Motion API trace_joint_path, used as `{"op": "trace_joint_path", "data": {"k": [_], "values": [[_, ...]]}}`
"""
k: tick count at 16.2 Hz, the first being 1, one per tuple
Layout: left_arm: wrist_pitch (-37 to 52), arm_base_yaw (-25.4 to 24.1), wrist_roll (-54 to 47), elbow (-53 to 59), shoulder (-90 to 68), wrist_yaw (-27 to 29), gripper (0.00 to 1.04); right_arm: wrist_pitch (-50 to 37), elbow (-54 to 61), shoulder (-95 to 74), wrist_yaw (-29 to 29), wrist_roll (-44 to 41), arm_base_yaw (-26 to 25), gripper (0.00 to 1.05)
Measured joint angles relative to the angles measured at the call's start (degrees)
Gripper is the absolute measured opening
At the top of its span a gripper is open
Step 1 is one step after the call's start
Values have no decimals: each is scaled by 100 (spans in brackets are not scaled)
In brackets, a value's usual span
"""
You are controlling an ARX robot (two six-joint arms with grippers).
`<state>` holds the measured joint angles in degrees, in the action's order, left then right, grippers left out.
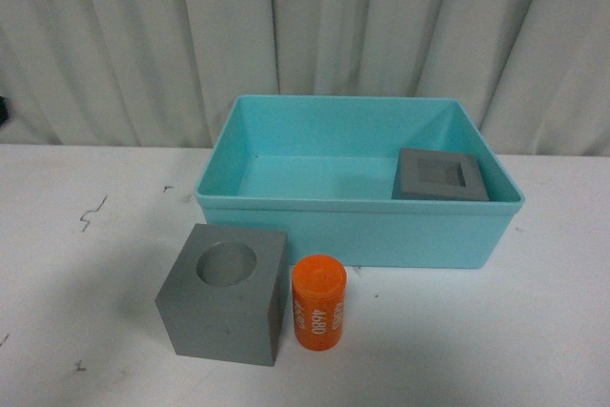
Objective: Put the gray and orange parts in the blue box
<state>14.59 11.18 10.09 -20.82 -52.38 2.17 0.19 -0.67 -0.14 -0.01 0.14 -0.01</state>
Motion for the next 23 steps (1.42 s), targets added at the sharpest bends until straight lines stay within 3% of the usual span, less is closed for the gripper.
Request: {"op": "trace_joint_path", "data": {"k": [3, 9, 23], "values": [[337, 243, -173, -1001, -2059, -15, 98, 0, 0, 0, -2, 0, 0, 98], [-284, 549, -525, -2216, -4159, -382, 98, 2, 0, 0, -2, 0, 0, 98], [-1099, 400, -920, -2846, -5246, -173, 98, 2, 0, 0, -2, 0, 0, 98]]}}
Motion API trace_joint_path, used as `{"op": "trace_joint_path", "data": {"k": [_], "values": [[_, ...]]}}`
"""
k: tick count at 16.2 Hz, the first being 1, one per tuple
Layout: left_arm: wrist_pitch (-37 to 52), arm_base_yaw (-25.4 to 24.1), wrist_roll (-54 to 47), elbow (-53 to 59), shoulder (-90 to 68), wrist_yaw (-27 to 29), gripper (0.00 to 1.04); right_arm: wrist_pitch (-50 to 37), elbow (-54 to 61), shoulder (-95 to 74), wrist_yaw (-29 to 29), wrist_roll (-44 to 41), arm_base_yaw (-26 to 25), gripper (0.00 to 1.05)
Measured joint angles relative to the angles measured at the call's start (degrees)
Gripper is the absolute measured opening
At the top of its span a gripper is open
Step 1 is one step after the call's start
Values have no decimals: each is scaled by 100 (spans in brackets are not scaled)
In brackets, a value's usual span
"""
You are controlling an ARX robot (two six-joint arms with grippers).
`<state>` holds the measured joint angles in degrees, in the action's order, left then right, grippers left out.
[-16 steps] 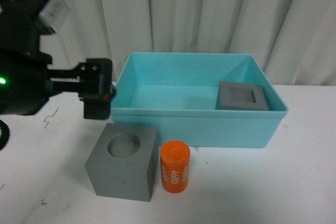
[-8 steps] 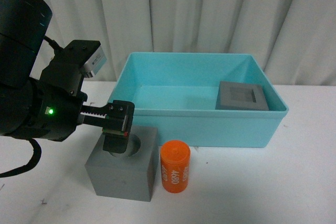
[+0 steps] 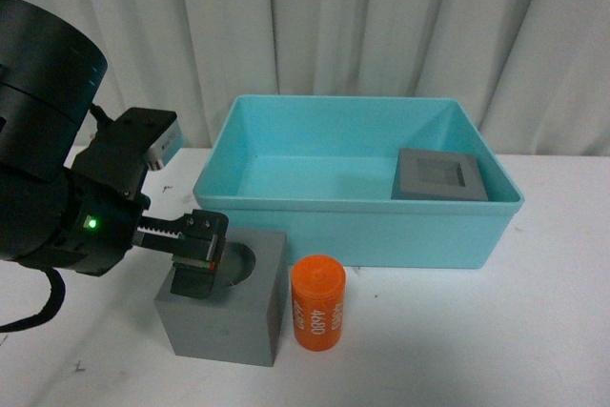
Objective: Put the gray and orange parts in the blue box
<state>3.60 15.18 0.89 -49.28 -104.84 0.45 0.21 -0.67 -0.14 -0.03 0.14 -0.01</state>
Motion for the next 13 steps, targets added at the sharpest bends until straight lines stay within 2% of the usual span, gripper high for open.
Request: {"op": "trace_joint_path", "data": {"k": [5, 6, 8, 9, 11, 13], "values": [[-52, 103, 55, -236, -264, -214, 96, 0, 0, 0, 2, 0, 0, 98], [-61, 157, 44, -258, -278, -234, 76, 0, 0, 0, 2, 0, 0, 98], [-59, 173, 13, -262, -278, -260, 58, 0, 0, 0, 0, 0, 0, 98], [-57, 164, 9, -264, -280, -273, 46, 0, 0, 0, 0, 0, 0, 98], [-48, 83, -31, -264, -291, -323, 28, 0, 0, 0, 0, 0, 0, 98], [-35, 83, -33, -278, -304, -299, 23, 0, 0, 0, 2, 0, 0, 98]]}}
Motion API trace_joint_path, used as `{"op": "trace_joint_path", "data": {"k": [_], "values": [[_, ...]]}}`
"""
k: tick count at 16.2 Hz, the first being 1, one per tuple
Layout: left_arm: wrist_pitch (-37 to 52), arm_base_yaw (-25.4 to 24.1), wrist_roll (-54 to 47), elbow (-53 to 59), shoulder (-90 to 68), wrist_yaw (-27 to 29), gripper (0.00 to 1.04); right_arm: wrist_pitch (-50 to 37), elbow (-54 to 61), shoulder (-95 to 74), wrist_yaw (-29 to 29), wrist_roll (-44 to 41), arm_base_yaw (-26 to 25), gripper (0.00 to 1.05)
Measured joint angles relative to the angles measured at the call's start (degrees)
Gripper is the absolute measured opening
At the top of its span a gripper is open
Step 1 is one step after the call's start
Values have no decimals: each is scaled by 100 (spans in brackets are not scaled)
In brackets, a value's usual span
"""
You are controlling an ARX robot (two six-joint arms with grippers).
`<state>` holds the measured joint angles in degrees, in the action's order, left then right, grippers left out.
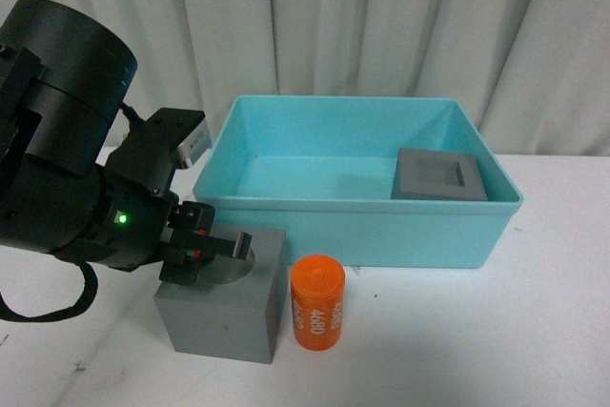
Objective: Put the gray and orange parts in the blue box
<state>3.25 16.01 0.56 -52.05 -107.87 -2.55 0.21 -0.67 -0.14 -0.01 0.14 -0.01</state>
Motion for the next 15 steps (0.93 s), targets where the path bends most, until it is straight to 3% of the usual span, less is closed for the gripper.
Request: {"op": "trace_joint_path", "data": {"k": [6, 15], "values": [[-7, -11, -57, 11, 37, 13, 22, 0, 0, 0, -2, 0, 0, 98], [-533, -527, -407, 428, 1167, 105, 22, 0, 0, 0, 0, 0, 0, 98]]}}
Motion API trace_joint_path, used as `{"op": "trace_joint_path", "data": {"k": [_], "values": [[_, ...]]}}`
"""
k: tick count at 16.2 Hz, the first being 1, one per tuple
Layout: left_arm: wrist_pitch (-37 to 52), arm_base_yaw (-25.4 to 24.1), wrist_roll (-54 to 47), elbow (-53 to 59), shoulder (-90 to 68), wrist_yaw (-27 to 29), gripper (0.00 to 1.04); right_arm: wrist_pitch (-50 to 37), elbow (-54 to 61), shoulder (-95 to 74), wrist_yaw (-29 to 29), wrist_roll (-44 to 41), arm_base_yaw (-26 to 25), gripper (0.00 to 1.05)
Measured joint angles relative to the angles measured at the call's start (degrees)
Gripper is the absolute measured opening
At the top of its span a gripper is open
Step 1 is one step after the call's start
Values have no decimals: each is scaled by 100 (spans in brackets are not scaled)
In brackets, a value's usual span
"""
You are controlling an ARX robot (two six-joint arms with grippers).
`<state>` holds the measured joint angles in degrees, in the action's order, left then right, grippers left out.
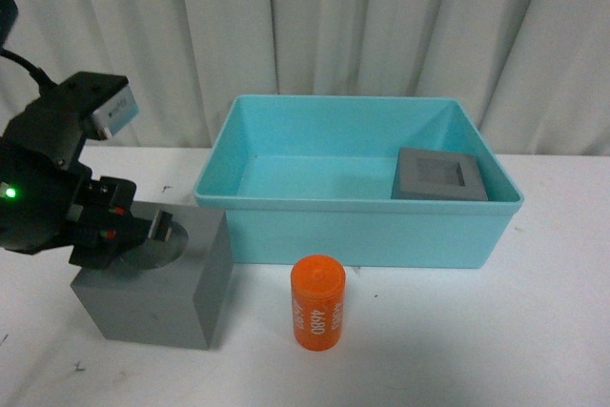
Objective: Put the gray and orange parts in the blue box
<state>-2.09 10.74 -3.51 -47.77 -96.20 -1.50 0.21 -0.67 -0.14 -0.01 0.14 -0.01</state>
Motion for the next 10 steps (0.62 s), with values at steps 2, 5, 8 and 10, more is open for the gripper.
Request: {"op": "trace_joint_path", "data": {"k": [2, 5, 8, 10], "values": [[-229, -35, -4, -4, 293, -52, 22, 0, 0, 0, -2, 0, 0, 98], [-787, 125, 0, -509, 638, -11, 22, -2, 0, 0, -2, 0, 0, 98], [-1126, 706, 68, -1558, 588, 195, 22, 0, 0, 0, -2, 0, 0, 98], [-1252, 1209, 184, -2367, 138, 321, 22, 0, 0, 0, 0, 0, 0, 98]]}}
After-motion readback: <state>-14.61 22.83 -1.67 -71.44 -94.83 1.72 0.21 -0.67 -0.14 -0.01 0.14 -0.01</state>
